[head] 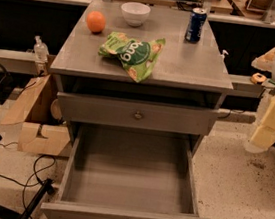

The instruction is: Place pepsi can into middle drawer

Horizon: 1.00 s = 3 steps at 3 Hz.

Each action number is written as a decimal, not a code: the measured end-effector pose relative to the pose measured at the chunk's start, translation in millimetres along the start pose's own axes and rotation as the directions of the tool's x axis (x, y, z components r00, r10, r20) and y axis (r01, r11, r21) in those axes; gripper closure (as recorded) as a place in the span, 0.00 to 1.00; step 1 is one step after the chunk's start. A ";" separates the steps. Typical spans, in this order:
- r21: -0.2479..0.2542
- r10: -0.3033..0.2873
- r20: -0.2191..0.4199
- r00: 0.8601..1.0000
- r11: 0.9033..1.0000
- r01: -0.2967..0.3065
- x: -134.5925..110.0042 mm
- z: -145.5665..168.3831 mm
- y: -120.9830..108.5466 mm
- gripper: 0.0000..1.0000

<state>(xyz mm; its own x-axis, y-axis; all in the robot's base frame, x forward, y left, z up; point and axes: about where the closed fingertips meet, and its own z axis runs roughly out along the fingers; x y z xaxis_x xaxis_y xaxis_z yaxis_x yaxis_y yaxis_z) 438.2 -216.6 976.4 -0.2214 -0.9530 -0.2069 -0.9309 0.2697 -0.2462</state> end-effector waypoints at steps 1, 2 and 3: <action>0.000 0.000 0.000 1.000 1.000 0.000 0.0 0.0 0.0 0.00; 0.037 0.056 0.040 0.998 0.998 -0.058 3.8 1.0 -5.2 0.00; 0.089 0.160 0.146 0.976 0.981 -0.174 26.0 13.5 -29.5 0.00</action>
Offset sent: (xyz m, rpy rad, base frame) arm 0.0125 -0.0158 -0.0058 0.1225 -0.0876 -0.1433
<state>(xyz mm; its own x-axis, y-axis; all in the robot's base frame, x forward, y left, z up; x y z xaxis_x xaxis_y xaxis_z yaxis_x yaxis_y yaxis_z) 463.8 -247.4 965.5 -0.3225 -0.8669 -0.3800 -0.8487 0.4426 -0.2896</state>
